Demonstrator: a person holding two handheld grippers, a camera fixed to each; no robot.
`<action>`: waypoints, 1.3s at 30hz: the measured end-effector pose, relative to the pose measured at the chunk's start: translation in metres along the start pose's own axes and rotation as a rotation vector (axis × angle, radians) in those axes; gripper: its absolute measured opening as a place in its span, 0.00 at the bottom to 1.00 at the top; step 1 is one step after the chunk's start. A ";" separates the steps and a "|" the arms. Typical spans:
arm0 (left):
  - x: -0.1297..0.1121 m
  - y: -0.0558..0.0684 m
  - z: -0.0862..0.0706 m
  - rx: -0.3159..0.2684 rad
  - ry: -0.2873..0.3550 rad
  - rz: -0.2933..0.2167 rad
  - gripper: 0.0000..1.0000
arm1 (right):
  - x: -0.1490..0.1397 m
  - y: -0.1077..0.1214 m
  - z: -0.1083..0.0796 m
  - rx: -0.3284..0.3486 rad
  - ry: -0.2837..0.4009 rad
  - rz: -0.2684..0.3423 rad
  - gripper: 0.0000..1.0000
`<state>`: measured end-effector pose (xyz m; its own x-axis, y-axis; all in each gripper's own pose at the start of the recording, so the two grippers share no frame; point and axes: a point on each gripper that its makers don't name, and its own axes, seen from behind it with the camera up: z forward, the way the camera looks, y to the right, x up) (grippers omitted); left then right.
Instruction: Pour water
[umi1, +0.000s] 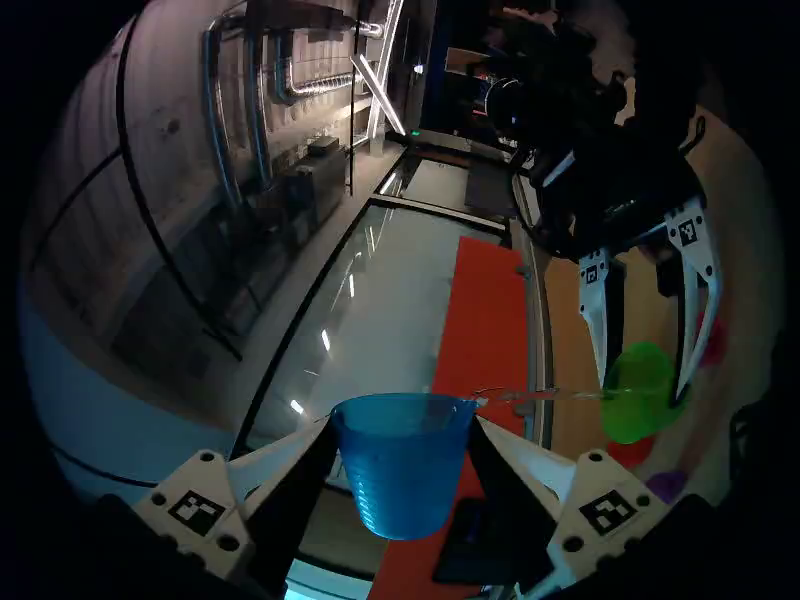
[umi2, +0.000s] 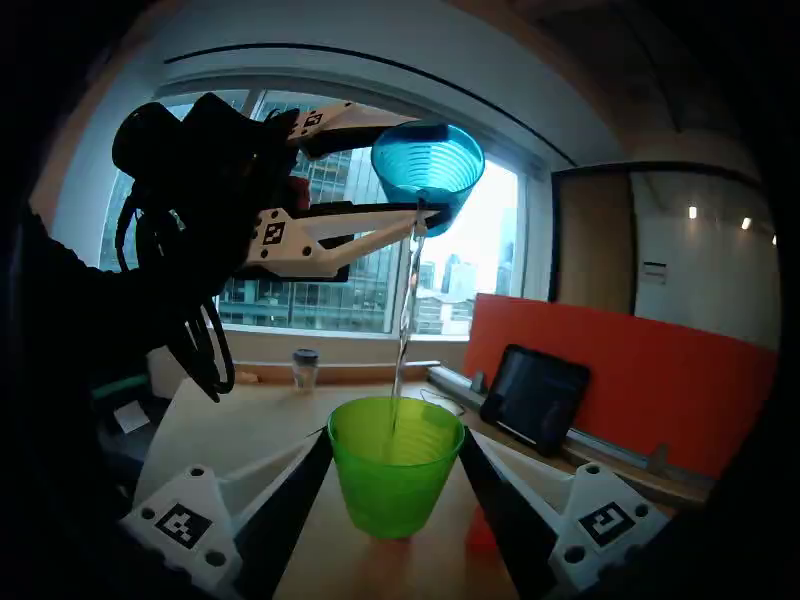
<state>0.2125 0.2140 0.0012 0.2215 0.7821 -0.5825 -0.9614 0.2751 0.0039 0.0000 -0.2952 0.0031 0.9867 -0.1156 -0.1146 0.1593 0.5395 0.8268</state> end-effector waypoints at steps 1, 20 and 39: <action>0.000 0.000 0.000 0.001 -0.001 0.003 0.87 | 0.000 0.000 0.000 0.000 0.001 0.000 0.92; 0.007 -0.005 0.001 0.003 0.010 0.050 0.87 | 0.003 0.001 -0.003 -0.007 0.012 -0.005 0.92; 0.018 -0.013 0.002 0.024 0.020 0.117 0.87 | 0.006 0.000 -0.006 -0.007 0.020 -0.006 0.92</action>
<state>0.2293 0.2255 -0.0075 0.1041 0.7987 -0.5926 -0.9764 0.1955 0.0920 0.0058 -0.2906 -0.0010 0.9862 -0.1018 -0.1307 0.1652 0.5443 0.8225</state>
